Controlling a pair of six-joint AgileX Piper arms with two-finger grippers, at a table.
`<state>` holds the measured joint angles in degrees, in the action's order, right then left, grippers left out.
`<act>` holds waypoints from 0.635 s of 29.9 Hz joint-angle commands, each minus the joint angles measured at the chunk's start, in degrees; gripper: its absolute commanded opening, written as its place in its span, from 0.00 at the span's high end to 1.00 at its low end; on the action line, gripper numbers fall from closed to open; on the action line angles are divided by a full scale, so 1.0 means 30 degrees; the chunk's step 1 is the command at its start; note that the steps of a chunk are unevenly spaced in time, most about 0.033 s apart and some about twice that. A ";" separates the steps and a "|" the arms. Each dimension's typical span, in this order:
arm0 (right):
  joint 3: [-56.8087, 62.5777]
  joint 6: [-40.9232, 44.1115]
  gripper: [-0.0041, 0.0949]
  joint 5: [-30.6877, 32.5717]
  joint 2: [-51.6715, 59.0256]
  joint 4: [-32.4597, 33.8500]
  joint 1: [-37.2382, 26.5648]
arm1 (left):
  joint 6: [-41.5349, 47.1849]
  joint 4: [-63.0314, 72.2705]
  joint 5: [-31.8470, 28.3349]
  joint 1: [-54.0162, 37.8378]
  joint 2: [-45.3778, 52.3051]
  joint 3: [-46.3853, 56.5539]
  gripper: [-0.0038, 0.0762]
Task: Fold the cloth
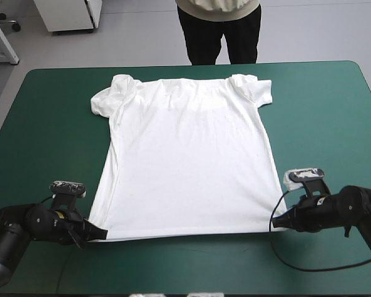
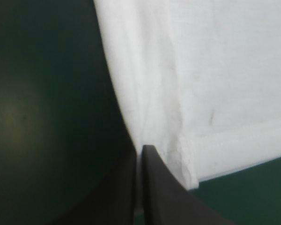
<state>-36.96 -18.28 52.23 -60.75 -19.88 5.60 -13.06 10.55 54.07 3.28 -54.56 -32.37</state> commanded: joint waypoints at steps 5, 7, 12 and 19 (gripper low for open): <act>0.1867 0.1033 0.98 0.0958 0.3578 0.0543 -0.0168 | 0.1620 -0.0677 0.2774 0.0034 0.3773 0.0574 0.96; 0.2377 0.1077 0.98 0.0958 0.3673 0.0515 -0.0168 | 0.1620 -0.0433 0.2823 0.0034 0.4498 0.0752 0.96; 0.2537 0.1209 0.98 0.1088 0.3673 0.0460 -0.0168 | 0.1620 -0.0161 0.2778 0.0034 0.5035 0.0782 0.96; 0.2537 0.1209 0.97 0.1423 0.3673 0.0389 -0.0168 | 0.1519 -0.0066 0.2811 0.0034 0.3854 0.0782 0.96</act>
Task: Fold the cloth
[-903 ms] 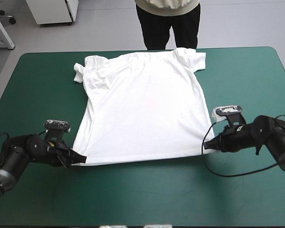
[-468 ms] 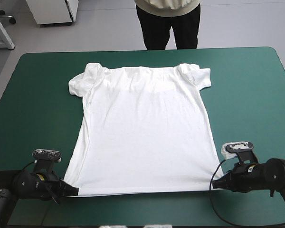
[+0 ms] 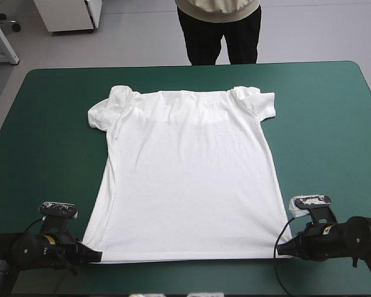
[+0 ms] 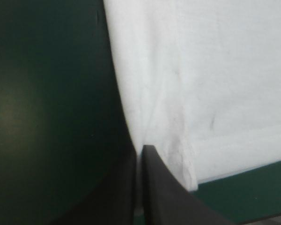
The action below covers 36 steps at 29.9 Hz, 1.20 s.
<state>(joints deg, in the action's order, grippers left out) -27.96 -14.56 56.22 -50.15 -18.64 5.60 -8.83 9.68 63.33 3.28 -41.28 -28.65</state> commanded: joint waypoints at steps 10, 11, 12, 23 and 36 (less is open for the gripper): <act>-0.0678 -0.0087 0.66 0.0194 0.0139 0.0034 -0.0168 | -0.0855 0.0496 -0.0108 0.0034 -0.1233 -0.0494 0.46; -0.0849 -0.0130 0.65 0.0194 0.0139 0.0034 -0.0168 | -0.0855 0.0462 -0.0108 0.0034 -0.1233 -0.0574 0.42; -0.1112 -0.0139 0.65 0.0230 0.0139 0.0034 -0.0168 | -0.0855 0.0354 -0.0108 0.0034 -0.1233 -0.0761 0.40; -0.7433 -0.0062 0.65 -0.0432 -0.0243 0.1458 -0.0168 | 0.0785 -0.0394 -0.3596 0.0034 -0.4754 -0.6719 0.40; -0.9872 -0.0004 0.65 -0.0556 -0.2122 0.1588 -0.0168 | 0.2452 0.0671 -0.5764 0.0034 -1.6253 -1.5066 0.40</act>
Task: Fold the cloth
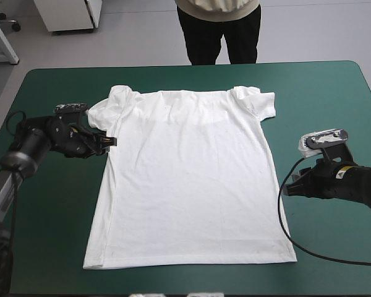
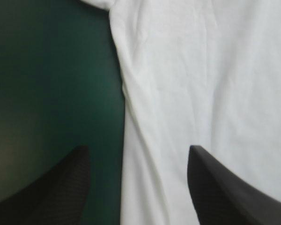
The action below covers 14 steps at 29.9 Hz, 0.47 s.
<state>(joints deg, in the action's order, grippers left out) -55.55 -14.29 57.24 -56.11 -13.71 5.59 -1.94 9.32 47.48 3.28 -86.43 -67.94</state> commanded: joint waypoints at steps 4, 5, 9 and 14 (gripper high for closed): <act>-0.0642 -0.0094 0.65 -0.0974 -0.0356 -0.0023 -0.0165 | -0.0510 0.1263 0.0061 0.0034 -0.3626 -0.3545 0.40; -0.0642 -0.0094 0.65 -0.1024 -0.0393 -0.0023 -0.0165 | -0.0814 0.1405 0.0181 0.0034 -0.4076 -0.3668 0.40; -0.0642 -0.0132 0.65 -0.1118 -0.0564 0.0076 -0.0165 | -0.0939 0.1363 0.0219 0.0034 -0.5035 -0.3711 0.40; -0.0642 -0.0132 0.65 -0.1118 -0.0911 0.0114 -0.0165 | -0.0939 0.1144 -0.0567 0.0034 -0.5381 -0.3711 0.40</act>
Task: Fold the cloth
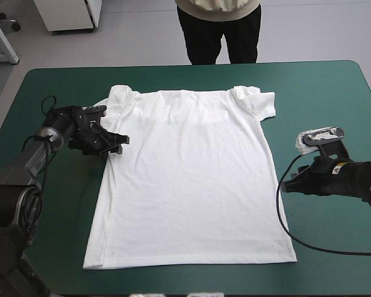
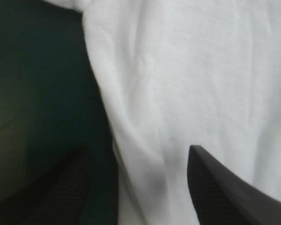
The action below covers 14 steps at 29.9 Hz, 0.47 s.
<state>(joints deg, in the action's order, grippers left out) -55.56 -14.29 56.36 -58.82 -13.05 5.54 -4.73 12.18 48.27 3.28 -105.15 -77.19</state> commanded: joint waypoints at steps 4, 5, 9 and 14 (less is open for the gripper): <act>-0.0637 -0.0132 0.65 -0.0825 -0.0261 -0.0107 -0.0148 | -0.0080 0.0164 -0.1014 0.0034 0.0662 -0.0626 0.40; -0.0637 -0.0132 0.65 -0.0825 -0.0363 -0.0107 -0.0148 | -0.0080 0.0109 -0.1014 0.0034 0.0503 -0.0626 0.40; -0.0637 -0.0174 0.65 -0.1003 -0.0645 -0.0211 -0.0148 | -0.0080 -0.0066 -0.1014 0.0034 0.0049 -0.0626 0.45; -0.0637 -0.0174 0.65 -0.1268 -0.0961 -0.0252 -0.0148 | 0.0222 -0.1318 -0.1189 0.0034 -0.0171 -0.0626 0.82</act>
<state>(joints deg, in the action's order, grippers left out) -55.56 -14.33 55.42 -62.04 -12.90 5.54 -4.94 9.01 46.45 3.28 -107.10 -77.93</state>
